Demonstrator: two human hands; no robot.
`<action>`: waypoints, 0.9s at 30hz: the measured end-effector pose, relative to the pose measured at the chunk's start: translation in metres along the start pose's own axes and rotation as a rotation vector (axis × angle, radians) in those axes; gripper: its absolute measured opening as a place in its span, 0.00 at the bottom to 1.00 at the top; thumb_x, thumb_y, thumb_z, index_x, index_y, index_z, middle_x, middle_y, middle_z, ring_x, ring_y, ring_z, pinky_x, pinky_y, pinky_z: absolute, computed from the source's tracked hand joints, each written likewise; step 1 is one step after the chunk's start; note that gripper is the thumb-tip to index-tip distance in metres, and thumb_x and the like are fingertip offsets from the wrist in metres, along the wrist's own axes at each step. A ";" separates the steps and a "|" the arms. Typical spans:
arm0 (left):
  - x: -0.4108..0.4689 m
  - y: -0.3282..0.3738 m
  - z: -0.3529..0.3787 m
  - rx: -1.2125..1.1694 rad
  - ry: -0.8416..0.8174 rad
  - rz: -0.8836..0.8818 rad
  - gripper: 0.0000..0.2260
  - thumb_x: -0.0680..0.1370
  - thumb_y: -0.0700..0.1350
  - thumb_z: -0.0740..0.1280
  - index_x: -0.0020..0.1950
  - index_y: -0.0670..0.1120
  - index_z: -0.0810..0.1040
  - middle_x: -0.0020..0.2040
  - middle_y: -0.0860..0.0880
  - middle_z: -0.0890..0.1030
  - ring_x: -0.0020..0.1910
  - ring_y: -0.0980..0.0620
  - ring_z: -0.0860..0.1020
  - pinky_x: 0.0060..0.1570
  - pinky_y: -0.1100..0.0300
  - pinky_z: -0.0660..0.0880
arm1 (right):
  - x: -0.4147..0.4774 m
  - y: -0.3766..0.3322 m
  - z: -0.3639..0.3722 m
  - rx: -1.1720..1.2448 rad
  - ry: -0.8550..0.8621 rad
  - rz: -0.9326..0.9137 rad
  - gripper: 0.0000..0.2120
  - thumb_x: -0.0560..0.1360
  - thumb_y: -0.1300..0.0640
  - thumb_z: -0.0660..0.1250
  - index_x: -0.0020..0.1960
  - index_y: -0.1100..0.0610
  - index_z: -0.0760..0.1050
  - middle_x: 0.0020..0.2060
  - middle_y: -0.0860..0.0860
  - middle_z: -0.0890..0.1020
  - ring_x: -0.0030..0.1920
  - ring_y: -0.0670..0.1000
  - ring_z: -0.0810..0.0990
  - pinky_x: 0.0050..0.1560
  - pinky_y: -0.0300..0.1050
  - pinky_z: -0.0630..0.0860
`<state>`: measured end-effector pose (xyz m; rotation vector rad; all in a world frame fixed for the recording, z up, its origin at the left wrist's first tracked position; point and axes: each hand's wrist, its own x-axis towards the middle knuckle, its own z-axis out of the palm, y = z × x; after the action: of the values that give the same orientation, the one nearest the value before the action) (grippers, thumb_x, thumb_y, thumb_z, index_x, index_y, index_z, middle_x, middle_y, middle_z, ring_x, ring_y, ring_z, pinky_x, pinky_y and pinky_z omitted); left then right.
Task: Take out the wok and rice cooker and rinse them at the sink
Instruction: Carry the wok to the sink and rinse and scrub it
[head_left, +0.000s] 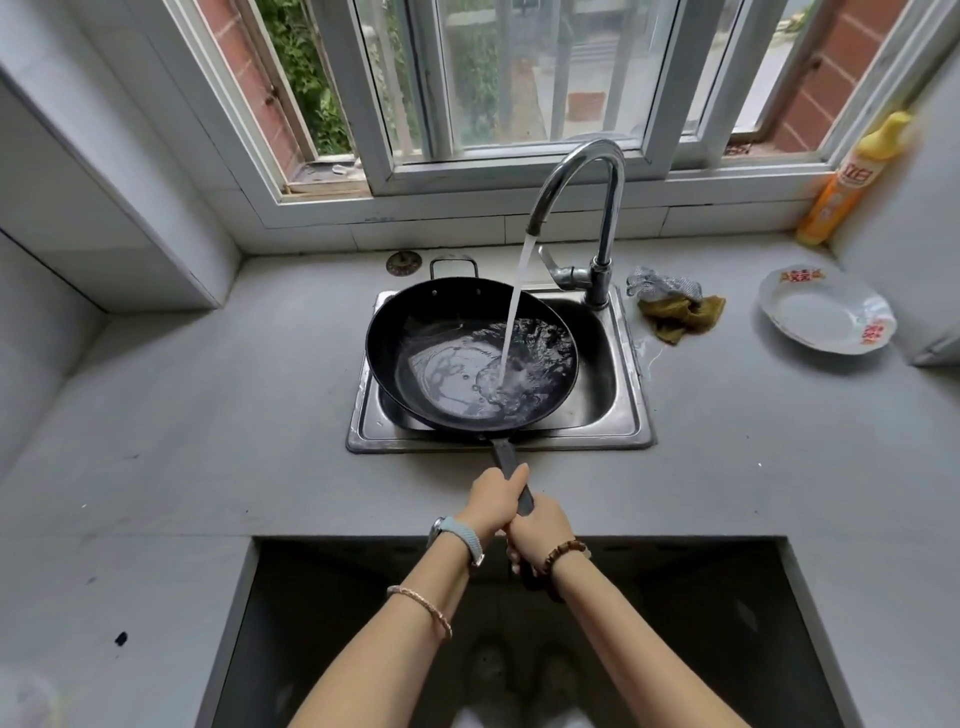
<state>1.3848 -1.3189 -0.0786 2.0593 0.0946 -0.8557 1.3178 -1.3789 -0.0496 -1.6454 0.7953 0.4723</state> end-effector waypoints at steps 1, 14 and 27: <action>-0.001 -0.002 -0.003 -0.036 -0.011 -0.006 0.18 0.81 0.51 0.60 0.34 0.44 0.67 0.33 0.47 0.73 0.34 0.49 0.72 0.35 0.57 0.66 | 0.000 -0.001 0.004 0.006 0.015 0.006 0.08 0.78 0.58 0.60 0.43 0.61 0.72 0.28 0.55 0.75 0.21 0.49 0.73 0.22 0.39 0.71; -0.010 0.002 -0.016 -0.040 -0.029 -0.012 0.19 0.81 0.53 0.61 0.35 0.43 0.71 0.34 0.47 0.74 0.38 0.48 0.72 0.38 0.57 0.66 | -0.005 -0.008 0.013 0.023 0.026 0.003 0.06 0.77 0.61 0.59 0.43 0.61 0.72 0.28 0.56 0.75 0.21 0.50 0.72 0.21 0.39 0.71; -0.020 0.009 -0.027 0.016 0.096 -0.080 0.14 0.78 0.50 0.65 0.36 0.44 0.71 0.36 0.48 0.75 0.42 0.46 0.75 0.39 0.58 0.69 | -0.014 -0.014 0.019 0.305 -0.103 0.054 0.09 0.77 0.65 0.57 0.38 0.61 0.67 0.24 0.53 0.69 0.19 0.48 0.67 0.22 0.39 0.67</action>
<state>1.3872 -1.2994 -0.0497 2.1234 0.2249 -0.8077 1.3207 -1.3556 -0.0345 -1.3107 0.7947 0.4459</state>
